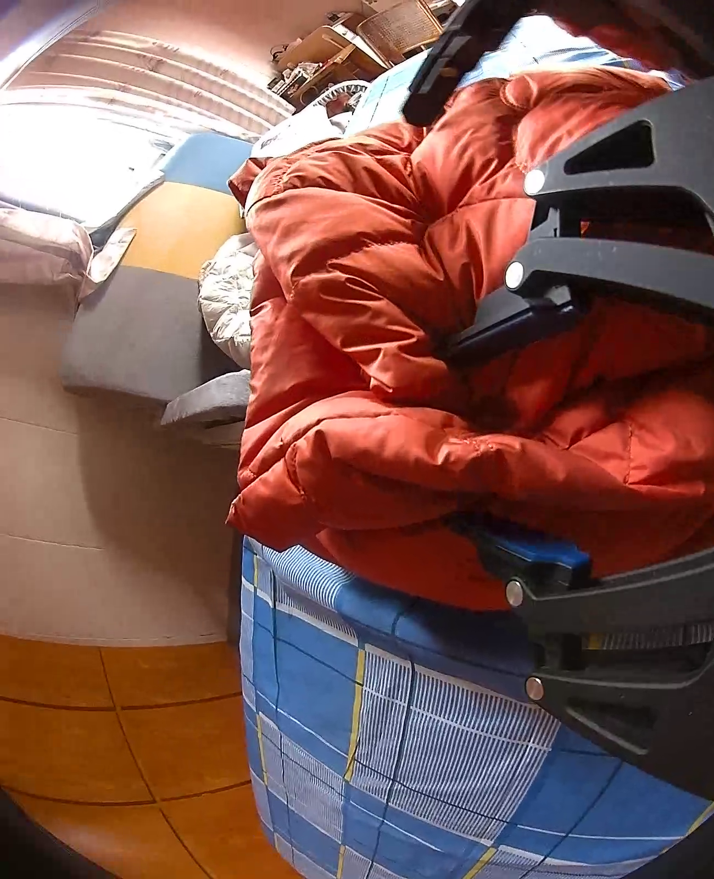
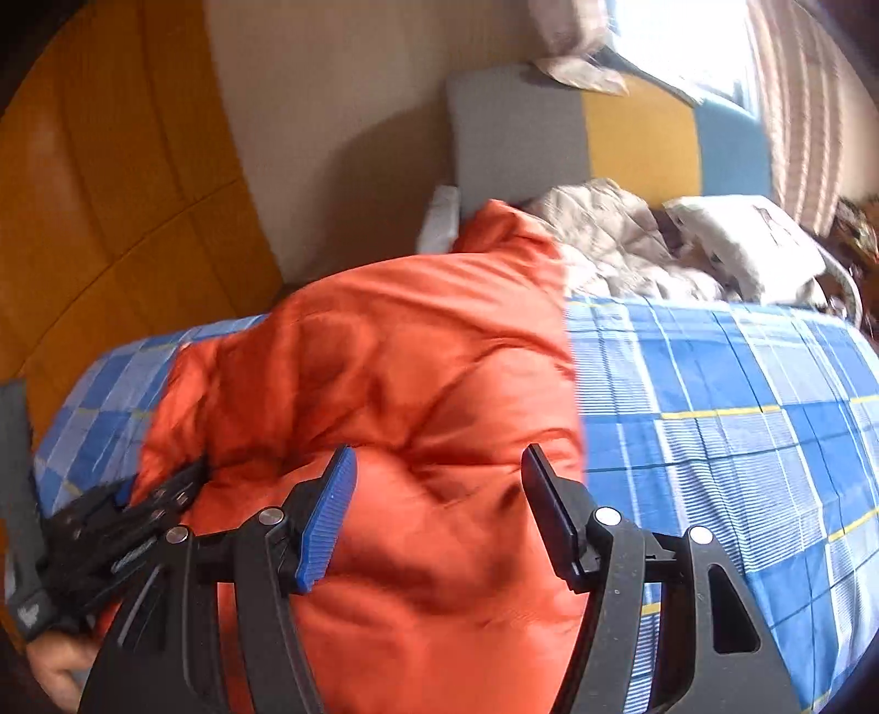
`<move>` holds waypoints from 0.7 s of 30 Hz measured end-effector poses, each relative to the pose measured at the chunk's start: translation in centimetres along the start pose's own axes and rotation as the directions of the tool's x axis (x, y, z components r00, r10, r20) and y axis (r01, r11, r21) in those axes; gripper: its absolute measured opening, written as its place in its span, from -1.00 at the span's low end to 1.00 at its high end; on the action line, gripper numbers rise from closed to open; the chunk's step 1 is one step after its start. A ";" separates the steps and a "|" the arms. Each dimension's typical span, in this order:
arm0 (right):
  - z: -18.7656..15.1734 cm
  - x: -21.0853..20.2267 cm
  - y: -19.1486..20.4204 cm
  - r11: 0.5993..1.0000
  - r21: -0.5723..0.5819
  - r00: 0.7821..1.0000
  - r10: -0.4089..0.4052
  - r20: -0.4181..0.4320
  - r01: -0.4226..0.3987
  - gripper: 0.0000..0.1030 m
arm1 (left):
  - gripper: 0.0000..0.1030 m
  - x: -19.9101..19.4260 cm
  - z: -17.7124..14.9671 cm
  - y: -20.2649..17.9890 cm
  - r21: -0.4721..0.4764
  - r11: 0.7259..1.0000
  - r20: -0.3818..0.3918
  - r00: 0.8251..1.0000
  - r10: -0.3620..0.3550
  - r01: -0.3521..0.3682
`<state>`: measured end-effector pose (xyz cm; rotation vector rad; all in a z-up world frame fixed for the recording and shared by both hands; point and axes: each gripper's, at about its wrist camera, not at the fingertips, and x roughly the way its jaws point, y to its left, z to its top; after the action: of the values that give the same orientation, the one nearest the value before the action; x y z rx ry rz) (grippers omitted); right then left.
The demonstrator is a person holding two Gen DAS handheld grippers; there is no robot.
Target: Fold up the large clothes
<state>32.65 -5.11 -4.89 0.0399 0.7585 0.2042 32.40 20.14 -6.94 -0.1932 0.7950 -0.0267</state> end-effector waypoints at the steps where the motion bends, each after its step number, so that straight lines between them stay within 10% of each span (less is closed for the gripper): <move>1: 0.4 0.4 -0.5 1.000 0.025 1.000 0.000 -0.009 0.000 0.21 | 0.11 0.1 -0.1 0.1 0.001 1.000 0.001 1.000 -0.002 0.002; 18: -0.1 4.8 1.3 0.999 0.032 0.994 -0.033 -0.108 0.037 0.29 | 0.12 3.6 -0.9 1.6 0.006 0.996 -0.022 0.996 -0.084 0.084; 21: -0.4 3.3 0.2 0.996 0.089 0.996 -0.017 -0.089 0.025 0.67 | 0.12 3.7 -0.8 1.7 0.013 0.996 -0.026 0.996 -0.091 0.091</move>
<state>34.63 -4.31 -7.42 0.1089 0.8557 0.1521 34.36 21.31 -10.42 -0.2162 0.8110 -0.1211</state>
